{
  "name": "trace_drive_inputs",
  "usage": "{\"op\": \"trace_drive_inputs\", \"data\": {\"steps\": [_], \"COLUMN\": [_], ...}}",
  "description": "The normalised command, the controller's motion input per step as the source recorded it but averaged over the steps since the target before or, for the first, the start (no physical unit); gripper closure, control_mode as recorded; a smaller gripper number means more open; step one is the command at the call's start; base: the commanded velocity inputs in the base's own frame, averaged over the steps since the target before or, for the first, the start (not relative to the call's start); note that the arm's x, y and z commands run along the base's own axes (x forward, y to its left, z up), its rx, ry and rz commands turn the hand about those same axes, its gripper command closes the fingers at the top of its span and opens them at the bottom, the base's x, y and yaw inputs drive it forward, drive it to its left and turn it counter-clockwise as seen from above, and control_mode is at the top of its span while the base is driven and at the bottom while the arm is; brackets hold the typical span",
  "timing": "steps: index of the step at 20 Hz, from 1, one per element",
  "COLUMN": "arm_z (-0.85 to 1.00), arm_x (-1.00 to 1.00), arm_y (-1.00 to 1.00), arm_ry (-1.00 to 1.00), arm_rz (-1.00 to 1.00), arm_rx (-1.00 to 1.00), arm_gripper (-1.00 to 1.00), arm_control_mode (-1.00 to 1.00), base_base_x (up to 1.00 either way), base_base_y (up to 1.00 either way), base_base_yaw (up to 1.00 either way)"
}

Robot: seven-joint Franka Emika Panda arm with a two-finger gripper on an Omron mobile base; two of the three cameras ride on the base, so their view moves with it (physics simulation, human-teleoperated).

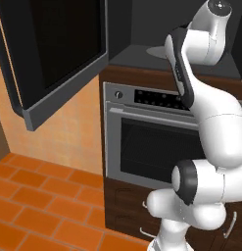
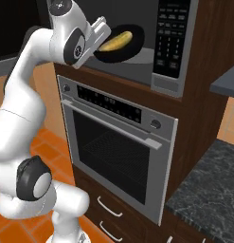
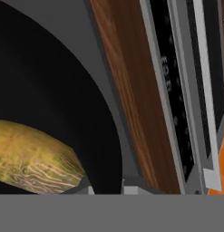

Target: Pick the cucumber from the sink and place it in the bowl. Then pick the bowl and place it in the microwave. Then close the microwave door and press the start button.

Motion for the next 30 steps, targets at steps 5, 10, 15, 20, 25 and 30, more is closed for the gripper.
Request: {"op": "trace_drive_inputs", "data": {"steps": [5,10,15,20,25,30], "arm_z": [0.0,-0.09,-0.07,-0.13,-0.29,-0.25], "arm_x": [0.46,0.37,0.44,0.58,0.49,0.53], "arm_y": [-0.19,-0.17,-0.14,-0.12,-0.02,0.0], "arm_ry": [0.08,0.09,0.04,0.0,0.0,0.02], "arm_rz": [0.0,0.0,0.01,0.02,0.01,0.0], "arm_rx": [0.0,0.0,0.0,0.0,0.0,0.0], "arm_gripper": [1.0,1.0,1.0,1.0,1.0,1.0], "arm_control_mode": [-1.0,-1.0,-1.0,-1.0,-1.0,-1.0], "base_base_x": [0.0,0.0,0.0,0.0,0.0,0.0], "base_base_y": [0.0,0.0,0.0,0.0,0.0,0.0], "base_base_yaw": [0.0,0.0,0.0,0.0,0.0,0.0]}}
